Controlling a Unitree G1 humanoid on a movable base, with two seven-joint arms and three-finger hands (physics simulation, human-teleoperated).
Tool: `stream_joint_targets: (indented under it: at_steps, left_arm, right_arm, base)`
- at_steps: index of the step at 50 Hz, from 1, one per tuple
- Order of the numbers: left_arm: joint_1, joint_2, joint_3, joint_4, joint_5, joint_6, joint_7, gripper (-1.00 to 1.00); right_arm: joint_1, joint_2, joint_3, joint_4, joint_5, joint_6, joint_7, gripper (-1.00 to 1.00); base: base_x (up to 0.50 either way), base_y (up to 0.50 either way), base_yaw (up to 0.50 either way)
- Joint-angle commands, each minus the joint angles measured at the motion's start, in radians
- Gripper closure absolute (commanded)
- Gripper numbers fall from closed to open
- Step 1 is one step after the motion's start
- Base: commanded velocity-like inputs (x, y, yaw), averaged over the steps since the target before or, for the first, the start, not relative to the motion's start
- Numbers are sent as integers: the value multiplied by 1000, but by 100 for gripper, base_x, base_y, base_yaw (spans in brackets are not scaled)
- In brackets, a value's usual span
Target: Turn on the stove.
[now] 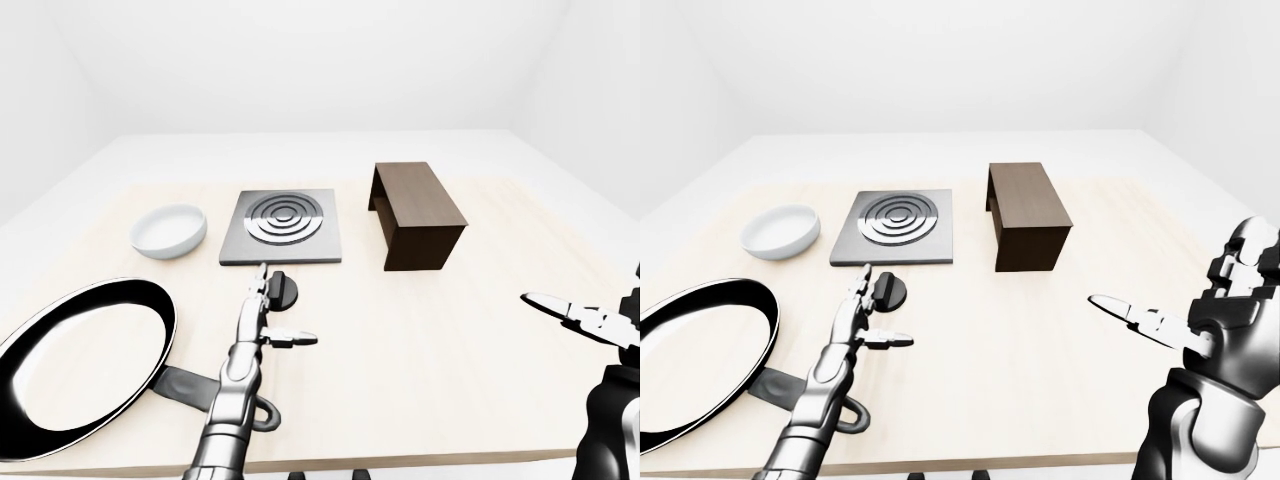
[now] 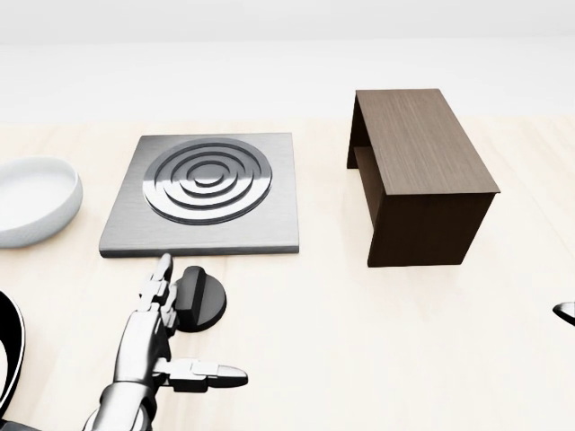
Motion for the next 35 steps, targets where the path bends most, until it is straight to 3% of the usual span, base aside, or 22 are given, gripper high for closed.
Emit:
stream_joint_targets:
  at_steps: [1, 14, 35]
  left_arm:
    - [-5, -6, -8, 27, -4, 0, -8, -100]
    - [-8, -16, -23, 106, 8, 0, -30, -100]
    - [41, -38, -60, 54, 38, 0, -36, -100]
  right_arm:
    - [0, 0, 0, 1, 1, 0, -1, -100]
    - [2, 0, -4, 9, 4, 0, -2, -100]
    - [1, 1, -3, -1, 4, 0, -6, -100]
  base:
    - [0, 0, 0]
    - [0, 0, 0]
    - [0, 0, 0]
